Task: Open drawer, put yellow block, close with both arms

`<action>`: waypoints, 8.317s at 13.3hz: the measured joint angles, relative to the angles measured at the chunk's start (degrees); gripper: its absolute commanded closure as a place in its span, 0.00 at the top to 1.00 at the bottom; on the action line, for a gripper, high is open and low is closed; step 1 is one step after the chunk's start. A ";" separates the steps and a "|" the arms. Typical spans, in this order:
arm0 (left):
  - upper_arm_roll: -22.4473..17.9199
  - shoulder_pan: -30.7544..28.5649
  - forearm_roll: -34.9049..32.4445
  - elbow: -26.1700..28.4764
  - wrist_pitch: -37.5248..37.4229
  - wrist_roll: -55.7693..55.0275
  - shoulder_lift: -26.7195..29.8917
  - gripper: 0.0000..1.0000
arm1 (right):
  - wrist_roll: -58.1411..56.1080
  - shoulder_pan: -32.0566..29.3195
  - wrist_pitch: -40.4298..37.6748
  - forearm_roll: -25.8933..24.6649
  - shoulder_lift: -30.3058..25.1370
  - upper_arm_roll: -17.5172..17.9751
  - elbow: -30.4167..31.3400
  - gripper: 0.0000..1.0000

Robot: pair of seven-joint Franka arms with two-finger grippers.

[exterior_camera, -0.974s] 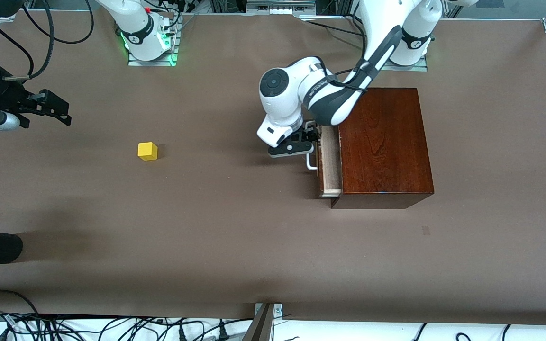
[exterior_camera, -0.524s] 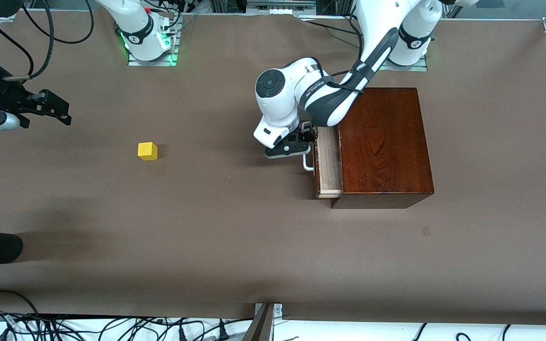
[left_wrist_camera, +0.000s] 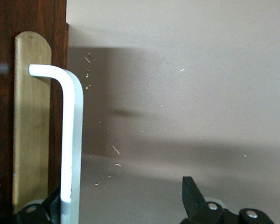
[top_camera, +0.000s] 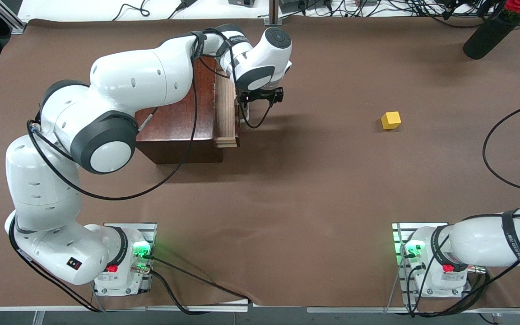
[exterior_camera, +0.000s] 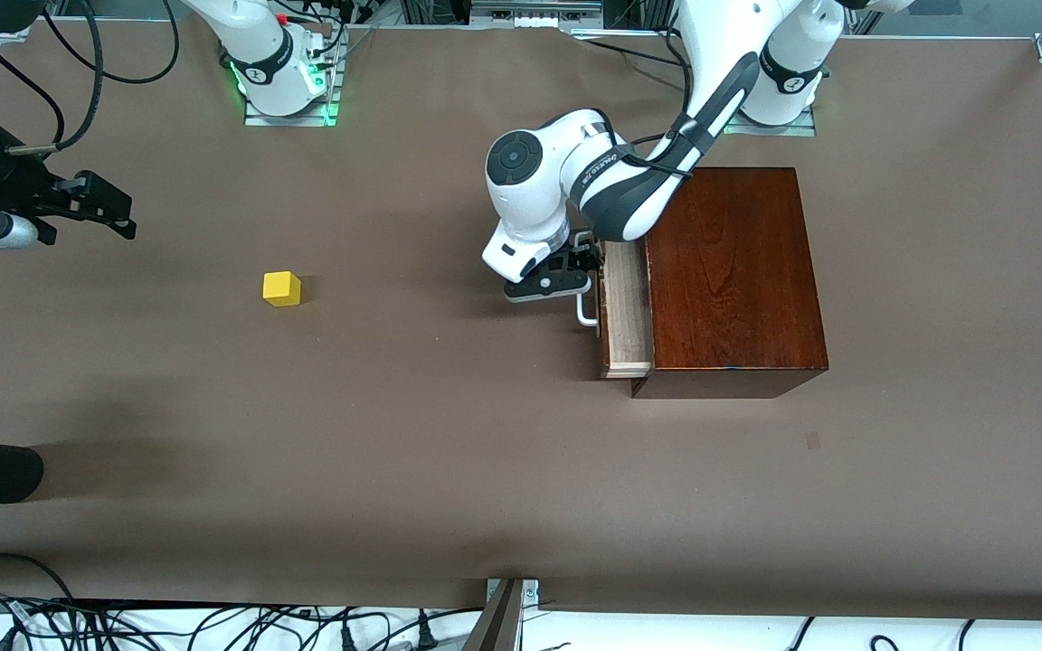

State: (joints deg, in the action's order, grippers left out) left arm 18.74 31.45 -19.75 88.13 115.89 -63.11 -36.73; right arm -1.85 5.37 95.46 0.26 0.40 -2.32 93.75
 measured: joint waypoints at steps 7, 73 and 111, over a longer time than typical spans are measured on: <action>0.22 2.02 0.04 -5.31 0.64 0.00 -0.70 1.00 | 0.00 0.00 0.00 0.00 0.00 0.01 0.00 1.00; -22.66 -27.01 17.53 6.20 -28.43 67.84 37.20 1.00 | -0.37 4.39 40.86 3.19 17.78 0.43 34.50 0.00; -22.66 -26.77 17.53 5.87 -28.43 67.84 37.02 1.00 | -15.03 50.28 15.82 -11.63 46.35 8.14 -35.47 0.00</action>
State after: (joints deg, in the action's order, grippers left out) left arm -3.92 4.69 -2.22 94.00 87.45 4.73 0.30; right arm -16.88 55.65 111.28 -11.38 46.75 5.82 58.28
